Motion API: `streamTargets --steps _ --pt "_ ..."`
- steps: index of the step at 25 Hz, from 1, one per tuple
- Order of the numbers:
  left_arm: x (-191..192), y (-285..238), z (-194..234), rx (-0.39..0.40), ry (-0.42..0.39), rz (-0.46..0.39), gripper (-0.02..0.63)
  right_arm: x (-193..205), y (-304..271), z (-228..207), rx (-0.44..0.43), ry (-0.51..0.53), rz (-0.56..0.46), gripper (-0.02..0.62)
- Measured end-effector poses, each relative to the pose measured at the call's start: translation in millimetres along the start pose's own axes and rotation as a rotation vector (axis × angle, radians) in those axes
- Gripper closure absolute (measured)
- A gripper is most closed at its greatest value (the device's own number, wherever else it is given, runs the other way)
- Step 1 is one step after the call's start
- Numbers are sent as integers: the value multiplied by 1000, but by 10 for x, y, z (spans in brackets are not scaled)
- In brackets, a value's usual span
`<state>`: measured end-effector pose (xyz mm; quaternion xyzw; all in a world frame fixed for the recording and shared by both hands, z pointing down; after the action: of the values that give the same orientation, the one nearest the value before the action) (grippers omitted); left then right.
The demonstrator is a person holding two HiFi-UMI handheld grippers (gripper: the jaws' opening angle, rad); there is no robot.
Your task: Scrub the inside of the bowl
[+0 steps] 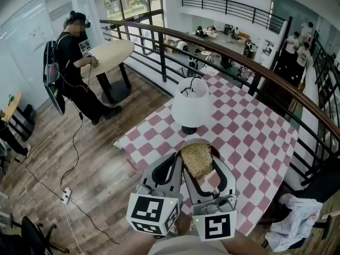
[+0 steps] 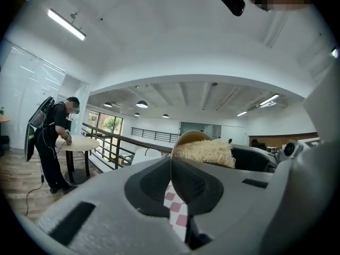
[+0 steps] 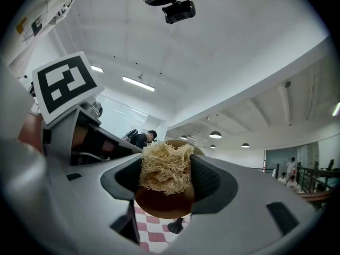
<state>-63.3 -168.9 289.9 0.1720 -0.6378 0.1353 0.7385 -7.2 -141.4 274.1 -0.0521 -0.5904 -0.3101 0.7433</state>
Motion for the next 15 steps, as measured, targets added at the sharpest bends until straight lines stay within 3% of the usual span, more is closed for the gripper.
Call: streamTargets --steps 7,11,15 --pt "-150 141 240 -54 53 -30 584 62 -34 294 -171 -14 77 347" --pt "-134 165 329 -70 78 -17 584 48 0 442 -249 78 94 347" --pt "-82 197 386 -92 78 -7 584 132 97 361 -262 175 154 347"
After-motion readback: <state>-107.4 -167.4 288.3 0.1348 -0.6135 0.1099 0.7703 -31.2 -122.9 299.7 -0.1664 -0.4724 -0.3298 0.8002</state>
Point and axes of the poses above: the fingertips, and each gripper's own axes: y backward along the fingers, z to its left, x out of its underside, the point moved 1 cm from there along y, backward along the fingers, and after that the axes turned 9 degrees about -z, right-handed, at the moved point
